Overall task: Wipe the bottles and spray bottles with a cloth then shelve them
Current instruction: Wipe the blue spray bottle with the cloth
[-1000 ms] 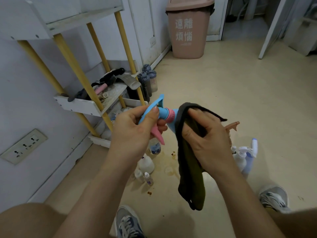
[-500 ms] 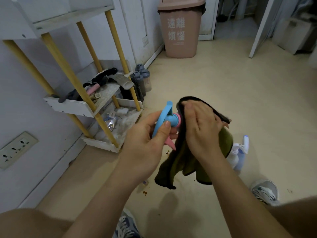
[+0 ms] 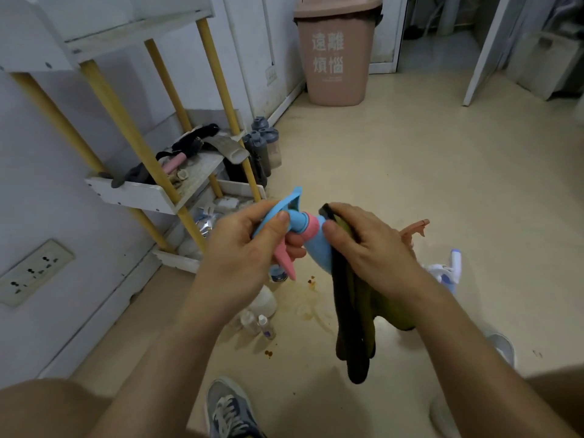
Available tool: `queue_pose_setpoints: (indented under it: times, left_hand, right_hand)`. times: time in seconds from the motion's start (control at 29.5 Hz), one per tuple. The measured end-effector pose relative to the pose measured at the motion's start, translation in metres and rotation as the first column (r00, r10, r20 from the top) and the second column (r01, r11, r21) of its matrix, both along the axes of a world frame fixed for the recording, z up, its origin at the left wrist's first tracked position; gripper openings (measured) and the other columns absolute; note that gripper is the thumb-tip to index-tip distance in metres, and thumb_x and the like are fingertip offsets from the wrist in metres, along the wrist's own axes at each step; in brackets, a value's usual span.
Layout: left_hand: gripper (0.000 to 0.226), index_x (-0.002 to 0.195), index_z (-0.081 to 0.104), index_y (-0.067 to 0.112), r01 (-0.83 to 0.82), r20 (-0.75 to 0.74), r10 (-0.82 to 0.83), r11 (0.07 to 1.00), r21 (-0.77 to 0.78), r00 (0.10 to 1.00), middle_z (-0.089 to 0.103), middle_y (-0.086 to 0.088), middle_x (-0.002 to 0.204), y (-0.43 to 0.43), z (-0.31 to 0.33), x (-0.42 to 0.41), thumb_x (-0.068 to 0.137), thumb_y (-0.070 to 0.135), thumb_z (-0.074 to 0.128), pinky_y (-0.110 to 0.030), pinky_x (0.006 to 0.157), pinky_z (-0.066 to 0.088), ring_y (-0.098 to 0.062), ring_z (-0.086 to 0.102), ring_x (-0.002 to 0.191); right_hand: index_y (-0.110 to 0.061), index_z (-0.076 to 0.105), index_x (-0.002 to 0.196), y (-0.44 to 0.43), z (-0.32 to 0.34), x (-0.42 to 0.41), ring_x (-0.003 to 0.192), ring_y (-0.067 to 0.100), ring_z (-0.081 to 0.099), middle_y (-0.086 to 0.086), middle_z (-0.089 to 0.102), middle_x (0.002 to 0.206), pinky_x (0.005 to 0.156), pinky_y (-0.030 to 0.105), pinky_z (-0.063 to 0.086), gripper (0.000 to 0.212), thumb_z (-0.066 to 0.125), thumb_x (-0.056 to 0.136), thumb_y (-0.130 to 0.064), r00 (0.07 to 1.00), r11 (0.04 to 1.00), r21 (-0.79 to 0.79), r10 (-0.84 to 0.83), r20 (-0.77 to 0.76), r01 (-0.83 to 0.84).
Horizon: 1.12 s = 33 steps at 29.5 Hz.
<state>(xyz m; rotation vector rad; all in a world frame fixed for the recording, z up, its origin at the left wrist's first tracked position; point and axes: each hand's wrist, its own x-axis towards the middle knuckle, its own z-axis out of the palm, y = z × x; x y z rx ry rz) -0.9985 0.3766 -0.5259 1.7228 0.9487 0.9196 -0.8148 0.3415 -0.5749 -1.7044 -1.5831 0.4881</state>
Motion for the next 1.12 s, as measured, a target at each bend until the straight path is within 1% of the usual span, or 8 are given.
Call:
queue_pose_setpoints:
  times: [0.14, 0.27, 0.47, 0.64, 0.81, 0.95, 1.05, 1.12]
  left_hand:
    - [0.020, 0.103, 0.068, 0.016, 0.025, 0.020, -0.024, 0.996, -0.082, 1.000, 0.073, -0.008, 0.074, 0.014, 0.021, -0.015, 0.100, 0.013, 0.048, -0.031, 0.065, 0.060, -0.021, 0.071, 0.068]
    - [0.022, 0.101, 0.069, 0.008, 0.081, 0.001, -0.081, 0.989, -0.123, 0.997, 0.073, -0.013, 0.076, 0.018, 0.028, -0.019, 0.101, 0.014, 0.048, -0.032, 0.065, 0.062, -0.021, 0.070, 0.066]
    - [0.049, 0.124, 0.058, 0.020, -0.011, 0.088, 0.027, 0.983, -0.181, 0.996, 0.072, -0.004, 0.101, 0.019, 0.009, -0.002, 0.081, 0.042, 0.066, -0.032, 0.078, 0.059, -0.016, 0.070, 0.094]
    - [0.087, 0.137, 0.039, 0.039, 0.220, -0.360, -0.230, 0.973, -0.070, 0.904, 0.049, 0.019, 0.127, 0.002, -0.033, 0.006, 0.064, 0.074, 0.070, -0.024, 0.094, 0.047, -0.002, 0.049, 0.119]
    - [0.009, 0.098, 0.065, 0.038, 0.132, -0.260, -0.113, 0.990, 0.055, 0.959, 0.064, 0.006, 0.097, 0.017, -0.037, 0.005, 0.090, 0.036, 0.063, -0.022, 0.079, 0.048, 0.000, 0.059, 0.087]
    - [0.019, 0.095, 0.060, 0.040, -0.249, -0.053, 0.297, 0.875, 0.415, 0.954, 0.055, 0.004, 0.076, 0.019, -0.027, 0.011, 0.099, 0.021, 0.055, -0.021, 0.059, 0.042, -0.004, 0.051, 0.065]
    - [0.030, 0.126, 0.046, 0.039, -0.151, 0.137, 0.141, 0.986, 0.066, 0.980, 0.061, 0.010, 0.076, -0.002, -0.019, 0.034, 0.096, 0.040, 0.053, -0.019, 0.054, 0.047, 0.003, 0.053, 0.056]
    - [0.068, 0.142, 0.029, 0.042, 0.026, -0.021, -0.026, 1.000, -0.016, 0.999, 0.060, 0.026, 0.108, -0.007, -0.034, 0.041, 0.084, 0.064, 0.058, -0.018, 0.089, 0.048, 0.014, 0.058, 0.095]
  right_hand:
    - [-0.033, 0.020, 0.148, -0.001, 0.019, -0.015, 0.128, 0.009, 0.037, -0.014, 0.037, 0.145, 0.110, 0.040, 0.029, 0.102, 0.074, 0.067, -0.065, 0.927, 0.981, -0.098, 0.190, 0.323, -0.167]
    - [-0.028, 0.041, 0.131, 0.008, 0.011, -0.035, 0.104, 0.012, 0.054, -0.010, 0.056, 0.118, 0.091, 0.042, 0.047, 0.072, 0.074, 0.073, -0.055, 0.953, 0.982, 0.100, 0.125, 0.276, -0.158]
    - [-0.021, 0.056, 0.084, 0.019, 0.021, -0.024, 0.065, 0.009, 0.053, -0.009, 0.058, 0.073, 0.059, 0.030, 0.042, 0.016, 0.065, 0.086, -0.034, 0.977, 0.974, 0.189, -0.093, -0.191, 0.129]
    - [-0.022, 0.061, 0.082, 0.028, 0.038, -0.002, 0.087, 0.028, 0.066, 0.003, 0.065, 0.082, 0.083, 0.048, 0.057, 0.008, 0.068, 0.086, -0.024, 0.653, 0.918, 0.002, -0.281, -0.703, 0.397]
    - [-0.017, 0.065, 0.090, 0.023, 0.044, 0.009, 0.087, 0.028, 0.068, 0.006, 0.068, 0.085, 0.081, 0.043, 0.058, 0.013, 0.073, 0.085, -0.025, 0.523, 0.939, -0.103, -0.272, -0.808, 0.330]
    - [-0.012, 0.065, 0.090, 0.012, 0.048, -0.002, 0.068, 0.019, 0.067, 0.001, 0.067, 0.070, 0.062, 0.029, 0.055, 0.014, 0.071, 0.086, -0.023, 0.515, 0.984, -0.135, -0.176, -0.839, 0.115]
    - [-0.013, 0.067, 0.085, 0.009, 0.046, -0.024, 0.068, 0.015, 0.068, 0.002, 0.069, 0.072, 0.063, 0.028, 0.057, 0.013, 0.071, 0.087, -0.025, 0.383, 0.981, -0.049, -0.120, -0.916, 0.190]
    - [-0.017, 0.067, 0.081, 0.009, 0.043, -0.031, 0.068, 0.011, 0.066, -0.002, 0.068, 0.071, 0.064, 0.025, 0.057, 0.014, 0.072, 0.086, -0.029, 0.469, 0.950, -0.007, -0.160, -0.869, 0.312]
